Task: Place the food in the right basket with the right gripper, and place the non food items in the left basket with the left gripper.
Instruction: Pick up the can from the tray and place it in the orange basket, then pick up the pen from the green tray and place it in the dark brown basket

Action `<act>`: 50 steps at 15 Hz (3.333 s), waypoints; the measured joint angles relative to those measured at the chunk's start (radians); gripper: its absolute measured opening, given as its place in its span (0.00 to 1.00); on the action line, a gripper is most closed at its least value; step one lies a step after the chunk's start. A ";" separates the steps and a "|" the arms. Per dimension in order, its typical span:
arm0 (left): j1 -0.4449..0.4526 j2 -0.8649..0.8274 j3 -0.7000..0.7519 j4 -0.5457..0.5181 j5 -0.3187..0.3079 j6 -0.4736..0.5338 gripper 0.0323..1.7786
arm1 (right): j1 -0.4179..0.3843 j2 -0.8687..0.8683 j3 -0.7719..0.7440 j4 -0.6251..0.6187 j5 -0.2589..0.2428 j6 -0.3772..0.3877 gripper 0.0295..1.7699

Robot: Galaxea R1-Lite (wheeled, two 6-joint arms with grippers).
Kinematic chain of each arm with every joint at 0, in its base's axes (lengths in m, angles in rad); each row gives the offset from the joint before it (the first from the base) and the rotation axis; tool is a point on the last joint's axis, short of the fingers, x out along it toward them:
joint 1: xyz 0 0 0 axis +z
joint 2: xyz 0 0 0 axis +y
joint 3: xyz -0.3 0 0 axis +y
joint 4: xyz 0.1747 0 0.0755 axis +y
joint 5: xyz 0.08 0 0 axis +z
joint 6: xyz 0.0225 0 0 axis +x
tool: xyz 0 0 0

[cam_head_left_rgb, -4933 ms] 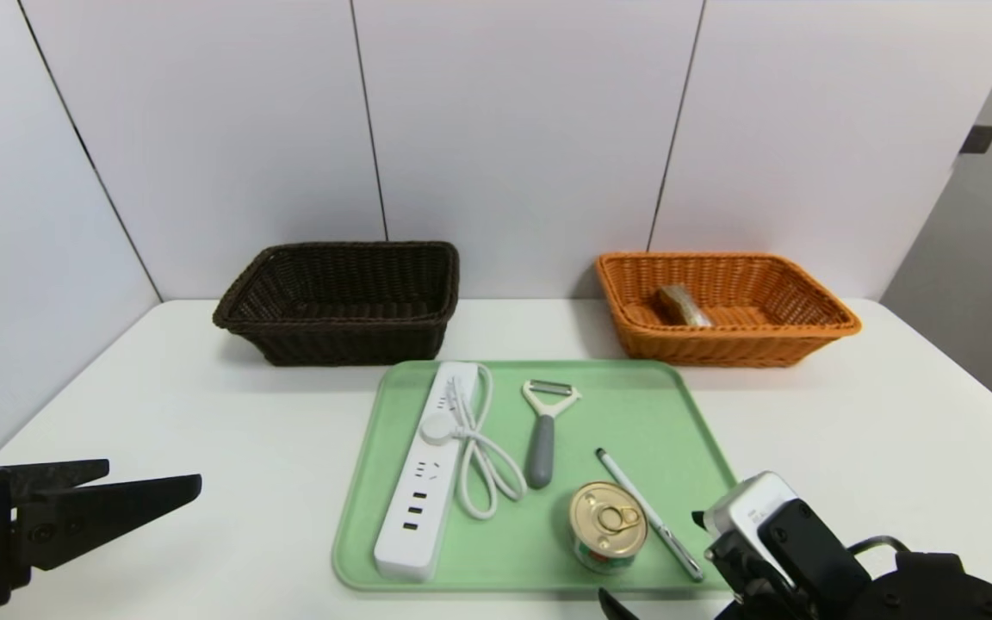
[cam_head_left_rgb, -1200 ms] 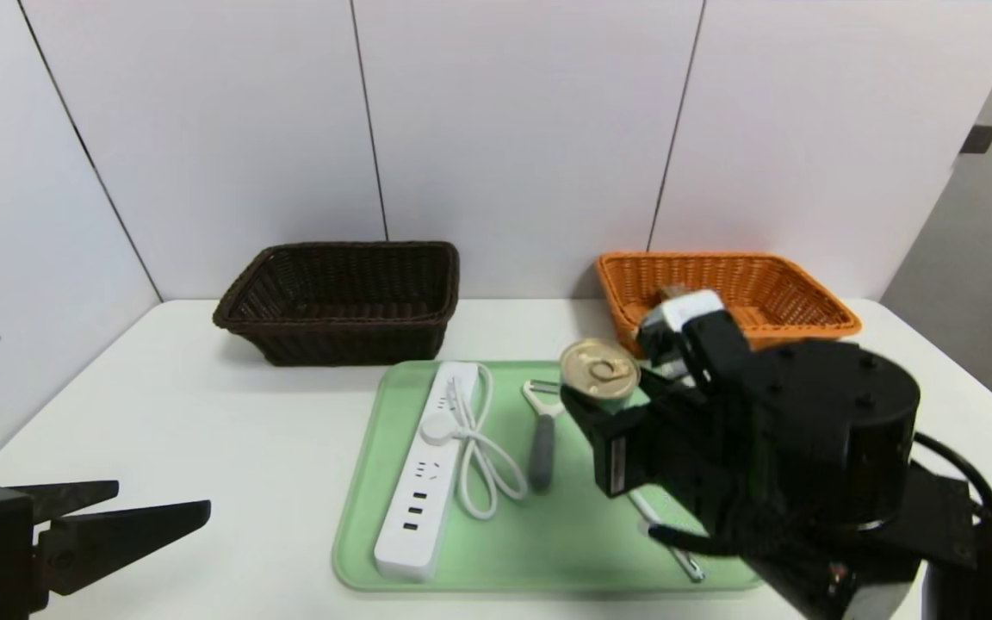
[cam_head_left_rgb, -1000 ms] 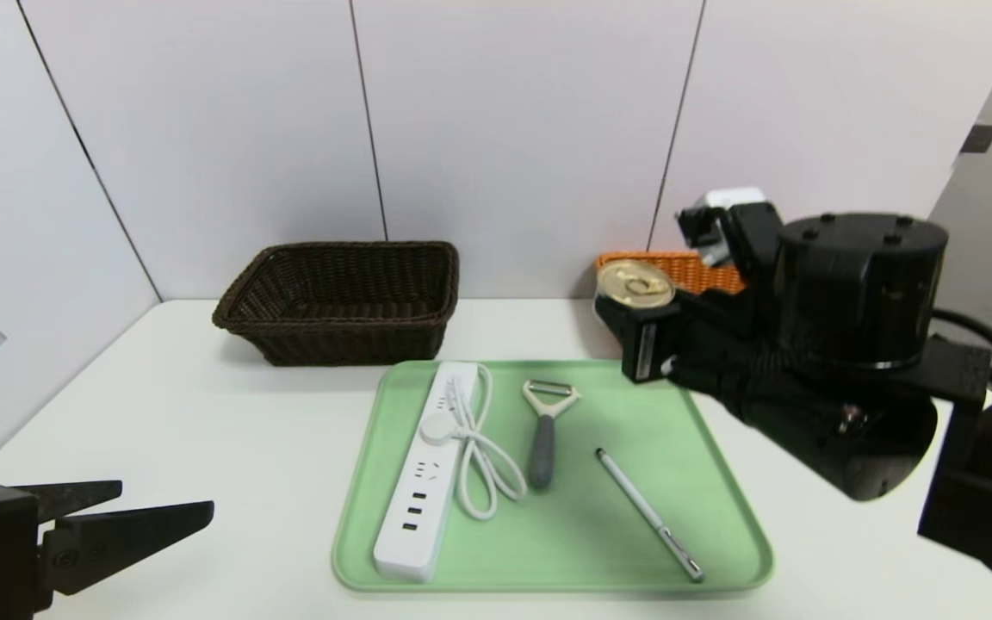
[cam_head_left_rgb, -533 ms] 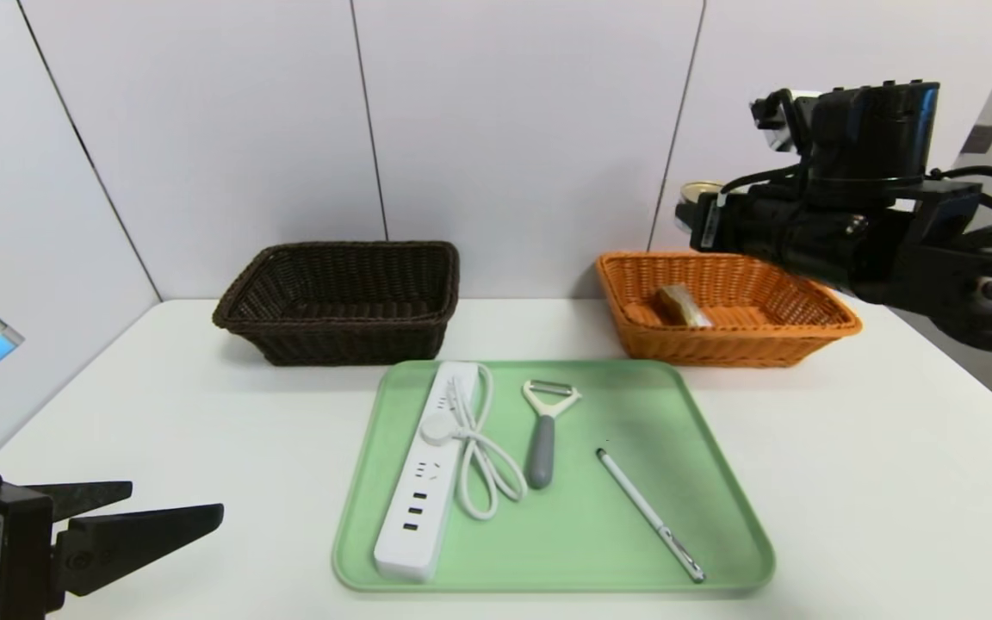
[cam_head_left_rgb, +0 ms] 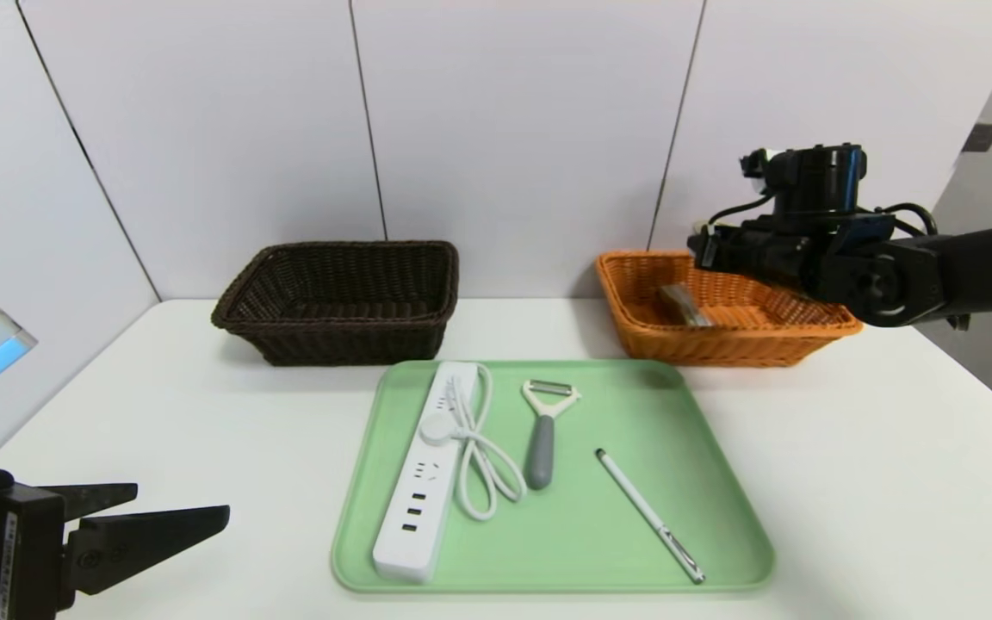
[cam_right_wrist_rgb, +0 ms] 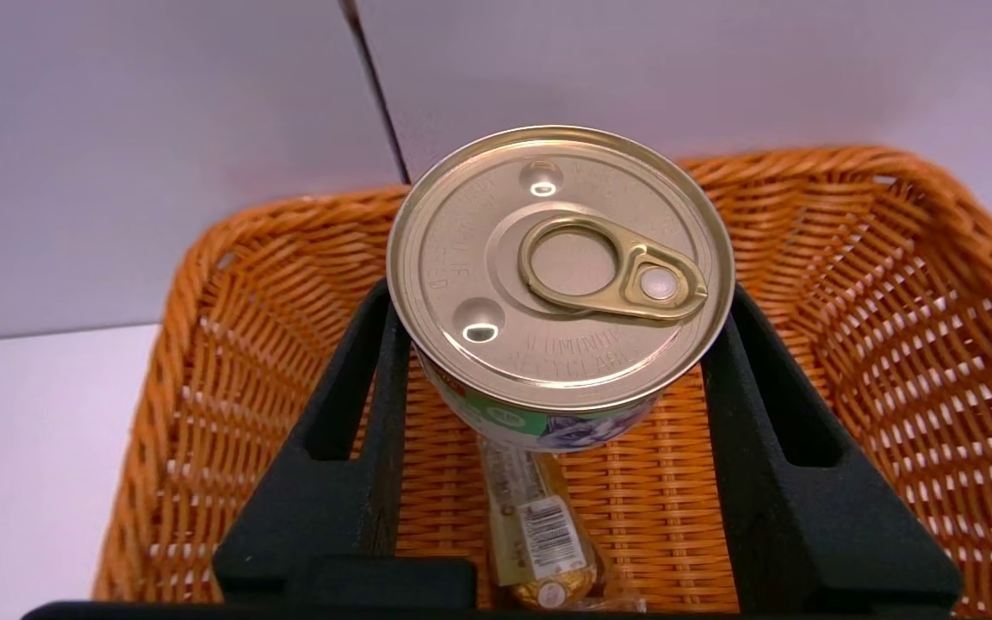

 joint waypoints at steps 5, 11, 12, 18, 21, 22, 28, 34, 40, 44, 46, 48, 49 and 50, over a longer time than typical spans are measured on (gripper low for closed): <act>0.000 0.011 0.000 -0.012 0.002 -0.001 0.95 | -0.051 0.068 -0.024 -0.001 0.004 0.000 0.54; 0.000 0.025 -0.001 -0.018 0.003 -0.001 0.95 | -0.063 0.100 -0.049 0.035 0.005 0.002 0.62; 0.000 0.026 -0.001 -0.023 0.003 -0.001 0.95 | -0.063 0.104 -0.052 0.035 0.006 0.003 0.66; 0.000 0.029 -0.001 -0.041 0.002 -0.001 0.95 | -0.063 0.099 -0.065 0.044 -0.008 0.005 0.82; 0.000 0.030 -0.012 -0.053 0.003 -0.001 0.95 | -0.057 0.037 -0.094 0.147 -0.004 0.003 0.87; 0.000 0.031 -0.022 -0.053 0.003 -0.001 0.95 | -0.050 0.004 -0.130 0.234 -0.001 0.007 0.88; -0.004 0.040 -0.062 -0.051 -0.001 -0.001 0.95 | 0.050 -0.171 -0.520 1.046 0.132 0.063 0.93; -0.005 0.016 -0.057 -0.045 -0.003 -0.001 0.95 | 0.206 -0.232 -0.529 1.455 0.216 0.050 0.95; -0.004 -0.021 -0.045 -0.039 -0.004 -0.002 0.95 | 0.410 -0.190 -0.499 1.548 0.147 0.136 0.96; -0.003 -0.040 -0.024 -0.040 -0.004 -0.002 0.95 | 0.436 -0.139 -0.456 1.548 0.123 0.116 0.96; -0.003 -0.043 -0.020 -0.047 -0.003 -0.002 0.95 | 0.438 -0.106 -0.437 1.547 0.128 0.112 0.96; -0.003 -0.042 -0.019 -0.049 -0.003 -0.002 0.95 | 0.444 -0.075 -0.424 1.546 0.161 0.112 0.96; -0.003 -0.042 -0.017 -0.048 -0.003 -0.002 0.95 | 0.449 -0.061 -0.414 1.546 0.170 0.111 0.96; -0.003 -0.042 -0.016 -0.049 -0.003 -0.002 0.95 | 0.455 -0.044 -0.403 1.544 0.173 0.111 0.96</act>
